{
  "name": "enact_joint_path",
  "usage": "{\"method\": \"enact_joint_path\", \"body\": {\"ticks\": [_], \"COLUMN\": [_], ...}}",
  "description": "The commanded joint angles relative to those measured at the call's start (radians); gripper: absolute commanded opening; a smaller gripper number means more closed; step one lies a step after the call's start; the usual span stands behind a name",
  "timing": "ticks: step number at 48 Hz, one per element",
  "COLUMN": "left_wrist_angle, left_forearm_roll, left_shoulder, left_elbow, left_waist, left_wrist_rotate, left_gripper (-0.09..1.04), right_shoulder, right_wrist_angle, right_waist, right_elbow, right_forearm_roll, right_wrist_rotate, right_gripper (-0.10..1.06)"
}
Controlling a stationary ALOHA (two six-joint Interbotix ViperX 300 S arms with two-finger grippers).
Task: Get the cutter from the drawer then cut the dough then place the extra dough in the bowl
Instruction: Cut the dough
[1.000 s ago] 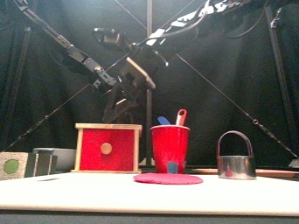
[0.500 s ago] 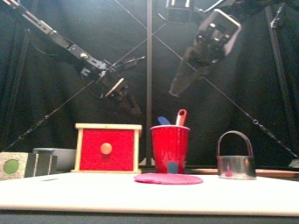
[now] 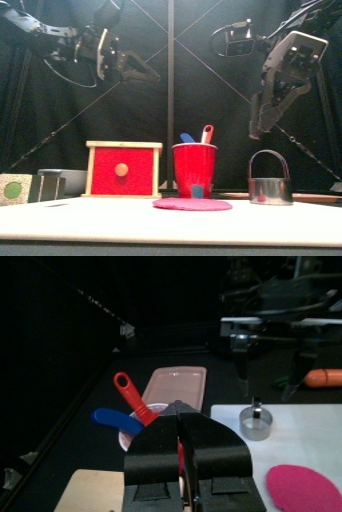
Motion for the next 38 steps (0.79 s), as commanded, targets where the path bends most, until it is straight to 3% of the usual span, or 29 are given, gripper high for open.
{"method": "enact_joint_path", "body": {"ticks": [1,13,17,28,38], "left_wrist_angle": [-0.052,-0.081,-0.081,-0.081,-0.081], "left_forearm_roll": [-0.014,-0.092,-0.106,-0.126,-0.156], "left_shoulder": [-0.040,-0.069,-0.069,-0.069,-0.061], "left_elbow": [0.023,0.081,0.084,0.094,0.106], "left_waist": [-0.035,-0.067,-0.072,-0.075,-0.077], "left_wrist_rotate": [0.002,0.000,0.000,0.000,0.000], "left_gripper": [0.26,0.26,0.26,0.26,0.26], "right_shoulder": [0.017,0.080,0.089,0.078,0.110], "right_wrist_angle": [-0.009,-0.092,-0.091,-0.052,-0.044], "right_waist": [-0.023,-0.040,-0.041,-0.031,0.017], "right_elbow": [0.006,0.012,0.009,-0.017,-0.146], "right_forearm_roll": [-0.003,-0.012,-0.009,-0.008,-0.021], "right_wrist_rotate": [-0.008,-0.012,-0.012,-0.011,-0.015], "right_gripper": [0.92,0.89,0.83,0.51,0.47]}}
